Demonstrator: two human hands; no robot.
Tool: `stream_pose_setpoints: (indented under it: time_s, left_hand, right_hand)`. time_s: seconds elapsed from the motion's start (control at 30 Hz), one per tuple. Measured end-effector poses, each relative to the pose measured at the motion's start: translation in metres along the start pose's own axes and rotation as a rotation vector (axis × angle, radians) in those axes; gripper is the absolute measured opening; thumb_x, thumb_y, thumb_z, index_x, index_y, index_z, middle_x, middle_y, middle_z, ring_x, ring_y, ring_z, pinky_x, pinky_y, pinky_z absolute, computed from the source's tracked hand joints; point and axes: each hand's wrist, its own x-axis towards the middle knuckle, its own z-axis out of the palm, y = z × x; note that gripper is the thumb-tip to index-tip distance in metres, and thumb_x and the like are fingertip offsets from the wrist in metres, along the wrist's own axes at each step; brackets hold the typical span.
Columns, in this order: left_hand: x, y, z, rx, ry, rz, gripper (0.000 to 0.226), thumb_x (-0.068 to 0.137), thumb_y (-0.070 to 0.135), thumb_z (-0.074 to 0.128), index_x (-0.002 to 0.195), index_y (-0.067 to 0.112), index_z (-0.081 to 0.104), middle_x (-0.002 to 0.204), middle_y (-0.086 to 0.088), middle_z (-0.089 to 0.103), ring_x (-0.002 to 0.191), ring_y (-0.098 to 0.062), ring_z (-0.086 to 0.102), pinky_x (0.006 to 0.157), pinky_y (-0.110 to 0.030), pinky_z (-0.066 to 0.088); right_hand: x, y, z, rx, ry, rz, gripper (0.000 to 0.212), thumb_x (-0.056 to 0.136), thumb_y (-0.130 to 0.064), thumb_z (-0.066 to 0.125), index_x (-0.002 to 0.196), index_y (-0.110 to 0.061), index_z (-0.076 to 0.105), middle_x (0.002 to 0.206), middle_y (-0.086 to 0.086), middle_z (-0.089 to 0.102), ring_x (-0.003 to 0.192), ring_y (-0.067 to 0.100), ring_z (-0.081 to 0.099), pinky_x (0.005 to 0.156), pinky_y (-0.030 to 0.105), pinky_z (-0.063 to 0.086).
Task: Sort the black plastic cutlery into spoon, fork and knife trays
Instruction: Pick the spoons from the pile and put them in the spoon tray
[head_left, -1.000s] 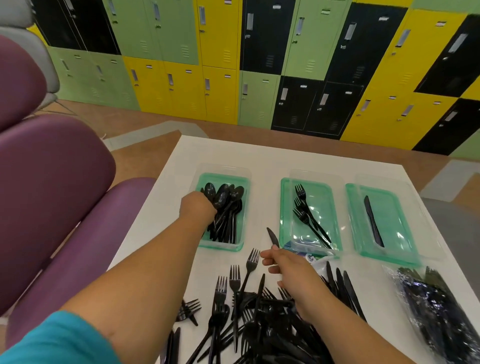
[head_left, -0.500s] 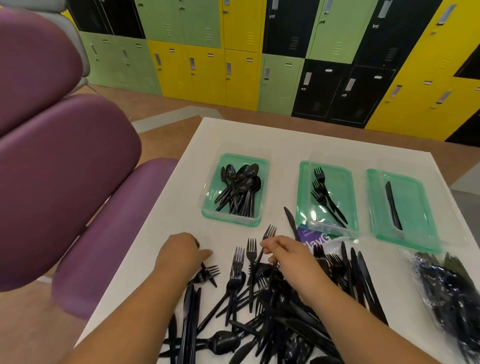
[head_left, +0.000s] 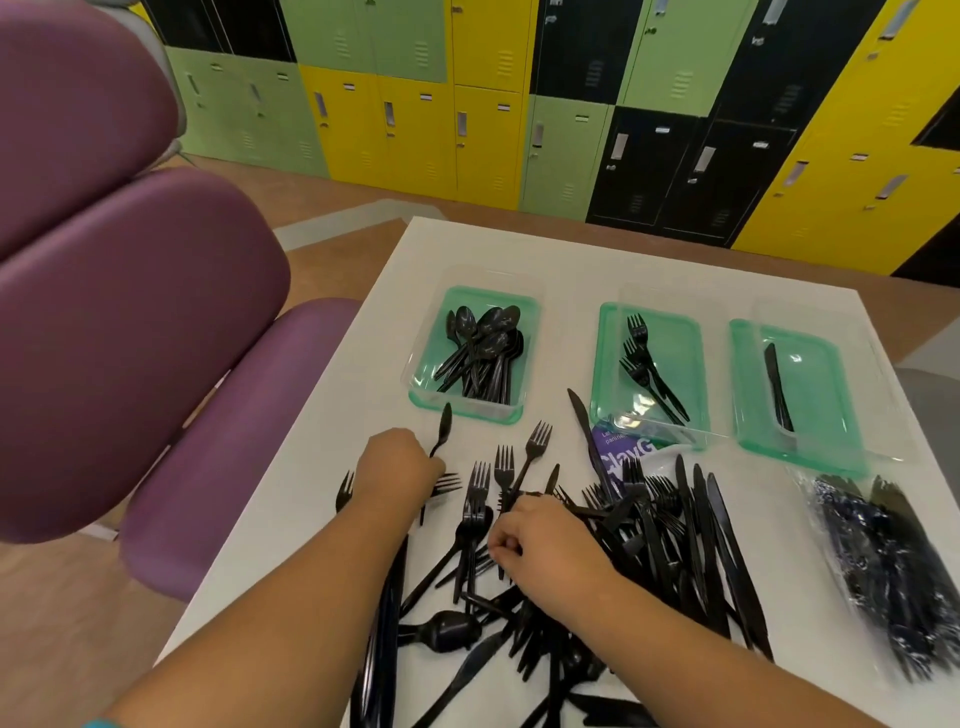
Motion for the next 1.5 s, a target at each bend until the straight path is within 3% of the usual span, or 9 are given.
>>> stream_pose_setpoints:
  time_s: [0.2,0.4,0.47,0.6,0.73,0.83,1.0,1.3,1.5]
  left_hand:
    - [-0.022,-0.004,-0.015,-0.394,0.079,0.111,0.005,0.09,0.014,0.056,0.092,0.016,0.059,0.076,0.002,0.066,0.068,-0.013,0.061,0.049,-0.018,0.038]
    - [-0.051,-0.011,-0.03,-0.835,-0.025,0.167,0.018,0.092,0.003,0.051,0.093,0.02,0.055,0.081,-0.003,0.071,0.08,-0.021,0.064,0.079,-0.032,0.053]
    - [-0.064,-0.023,-0.032,-0.734,-0.072,0.247,0.021,0.095,0.004,0.046,0.094,0.02,0.059,0.078,-0.002,0.063,0.072,-0.016,0.059,0.074,-0.029,0.051]
    - [-0.087,-0.062,-0.016,-0.143,-0.245,0.421,0.004,0.086,0.027,0.064,0.085,0.03,0.062,0.084,0.008,0.059,0.074,-0.005,0.055,0.067,-0.02,0.045]
    - [-0.102,-0.083,0.008,0.153,-0.38,0.462,0.029,0.074,0.035,0.075,0.099,0.026,0.063,0.099,0.01,0.048,0.09,-0.006,0.051,0.077,-0.013,0.04]
    - [-0.105,-0.08,0.017,0.184,-0.303,0.485,0.025,0.081,0.03,0.069,0.103,0.021,0.063,0.101,0.007,0.047,0.092,-0.009,0.05,0.083,-0.018,0.042]
    - [-0.1,-0.072,0.022,0.183,-0.215,0.559,0.021,0.084,0.031,0.064,0.098,0.016,0.064,0.092,0.007,0.045,0.084,-0.009,0.046,0.065,-0.011,0.032]
    - [-0.1,-0.071,0.023,0.15,-0.218,0.63,0.012,0.085,0.03,0.062,0.09,0.019,0.065,0.093,0.009,0.048,0.088,-0.006,0.048,0.075,-0.014,0.041]
    - [-0.094,-0.065,0.008,-0.132,-0.267,0.422,0.011,0.078,0.032,0.072,0.075,0.028,0.062,0.075,0.008,0.062,0.065,-0.005,0.055,0.061,-0.019,0.045]
  right_hand:
    - [-0.004,-0.008,0.012,-0.089,-0.031,-0.08,0.024,0.094,-0.031,0.051,0.109,-0.024,0.067,0.105,-0.002,0.058,0.102,0.018,0.046,0.088,0.034,0.045]
    - [-0.003,-0.009,0.014,-0.022,-0.012,-0.069,0.022,0.094,-0.03,0.051,0.105,-0.023,0.068,0.098,-0.003,0.054,0.102,0.018,0.046,0.087,0.032,0.044]
    - [-0.004,-0.005,0.012,0.029,0.013,-0.039,0.02,0.093,-0.03,0.052,0.102,-0.024,0.069,0.092,-0.009,0.048,0.101,0.015,0.047,0.088,0.03,0.044]
    - [-0.009,0.001,0.008,0.08,0.034,0.011,0.016,0.092,-0.03,0.055,0.098,-0.025,0.07,0.09,-0.011,0.048,0.093,0.011,0.051,0.084,0.024,0.046]
    - [-0.011,0.003,0.008,0.076,0.042,0.033,0.015,0.092,-0.029,0.055,0.098,-0.025,0.069,0.091,-0.009,0.049,0.091,0.01,0.052,0.082,0.023,0.046]
    - [-0.011,0.003,0.009,0.052,0.058,0.038,0.017,0.093,-0.028,0.054,0.1,-0.025,0.069,0.094,-0.008,0.051,0.096,0.013,0.052,0.084,0.026,0.048]
    - [-0.011,0.005,0.013,0.014,0.073,0.071,0.018,0.093,-0.03,0.052,0.099,-0.027,0.069,0.099,-0.005,0.055,0.101,0.016,0.05,0.086,0.033,0.049]
    - [-0.021,0.037,0.004,0.072,0.247,0.254,0.016,0.09,-0.033,0.059,0.103,-0.025,0.063,0.103,-0.007,0.053,0.104,0.013,0.049,0.092,0.032,0.047]
    - [-0.029,0.071,-0.028,0.29,0.387,0.383,0.013,0.091,-0.02,0.06,0.099,-0.02,0.07,0.099,-0.004,0.064,0.086,0.008,0.057,0.082,0.02,0.042]
